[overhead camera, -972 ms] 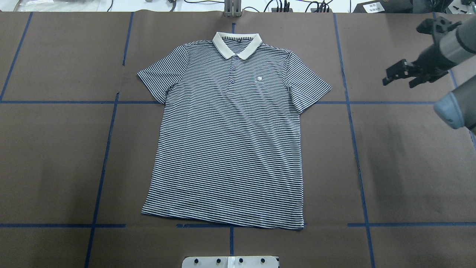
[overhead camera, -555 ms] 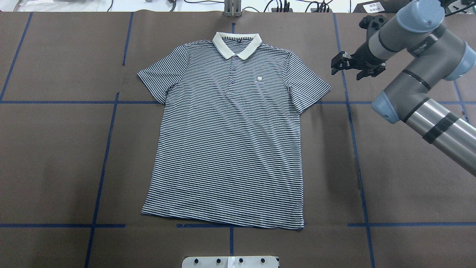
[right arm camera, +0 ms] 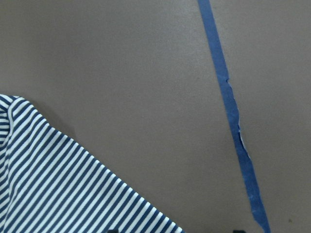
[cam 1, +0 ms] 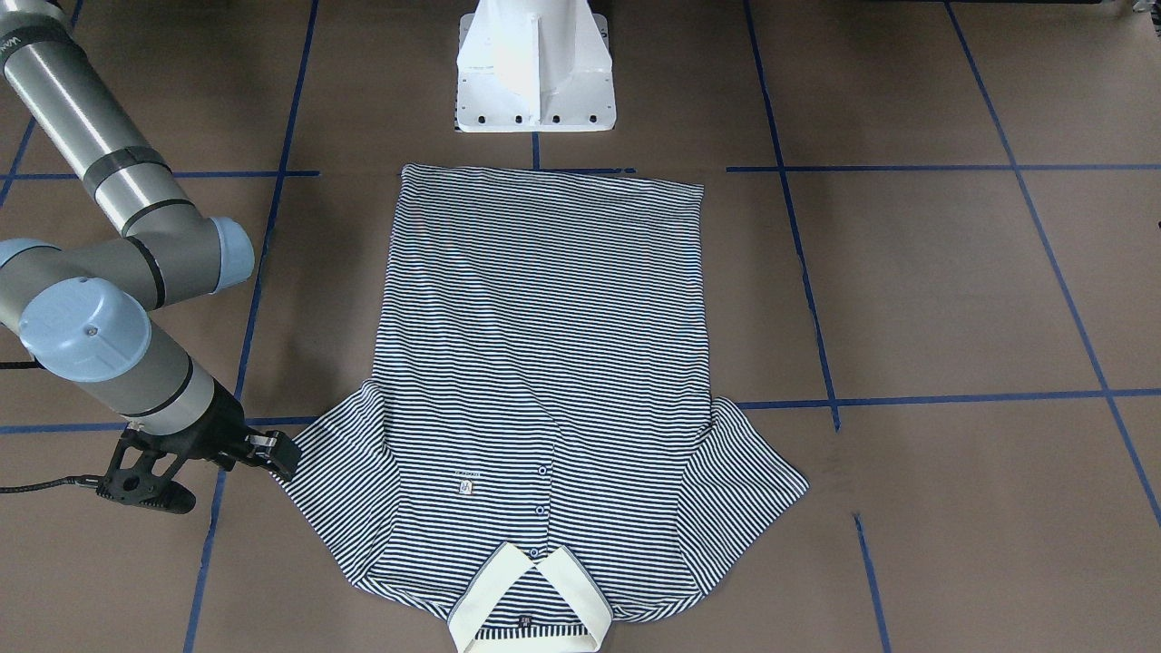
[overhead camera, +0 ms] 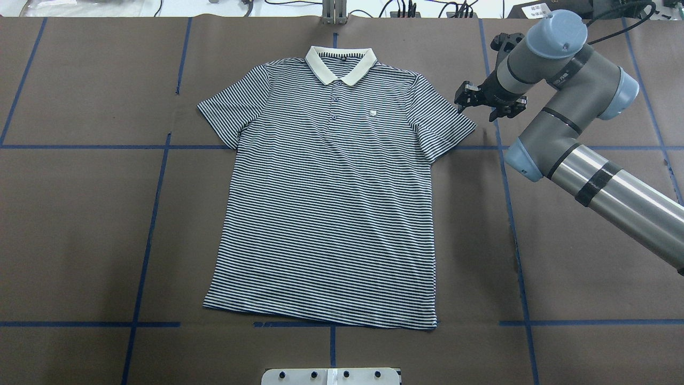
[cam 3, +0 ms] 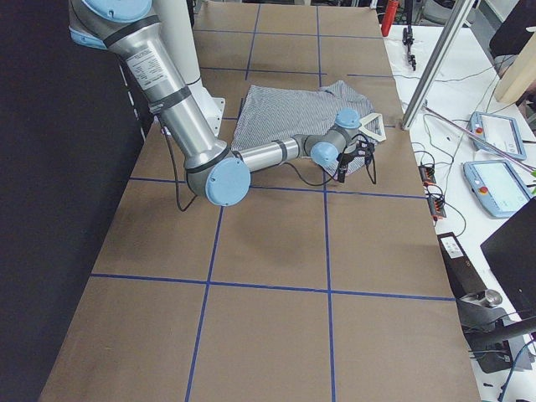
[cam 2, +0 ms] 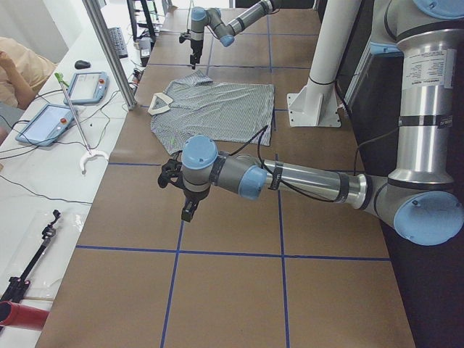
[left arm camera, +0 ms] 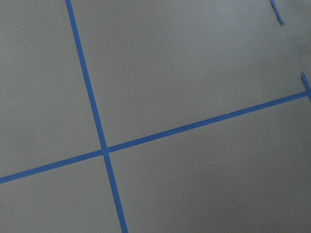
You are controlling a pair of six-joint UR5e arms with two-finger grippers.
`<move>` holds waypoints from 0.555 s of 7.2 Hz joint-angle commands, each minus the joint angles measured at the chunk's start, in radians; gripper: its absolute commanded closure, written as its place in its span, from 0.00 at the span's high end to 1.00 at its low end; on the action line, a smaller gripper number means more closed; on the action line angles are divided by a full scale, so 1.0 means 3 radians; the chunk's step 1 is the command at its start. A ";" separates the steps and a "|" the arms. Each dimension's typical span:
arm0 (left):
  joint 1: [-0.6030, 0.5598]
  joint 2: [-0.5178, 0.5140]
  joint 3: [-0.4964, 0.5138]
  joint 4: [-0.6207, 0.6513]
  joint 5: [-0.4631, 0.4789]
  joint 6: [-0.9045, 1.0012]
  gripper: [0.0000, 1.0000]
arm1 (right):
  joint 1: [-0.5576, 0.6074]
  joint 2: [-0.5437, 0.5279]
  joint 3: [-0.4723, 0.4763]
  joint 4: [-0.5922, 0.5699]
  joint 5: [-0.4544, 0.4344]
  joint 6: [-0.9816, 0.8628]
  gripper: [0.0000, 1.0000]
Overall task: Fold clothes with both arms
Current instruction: 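Move the right gripper toward the shirt shoulder near the collar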
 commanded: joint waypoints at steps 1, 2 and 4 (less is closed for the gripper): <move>0.0001 0.0000 0.0005 -0.0001 0.0000 0.0000 1.00 | -0.0038 -0.0003 -0.0051 -0.0003 -0.0002 0.0016 0.55; 0.0001 0.0000 0.0010 -0.0001 0.0000 0.0000 1.00 | -0.0058 -0.0018 -0.0046 -0.0008 -0.0002 0.0016 0.48; 0.0001 -0.0005 0.0000 -0.0001 0.0000 -0.0005 1.00 | -0.0063 -0.0023 -0.0046 -0.0013 -0.0002 0.0026 0.13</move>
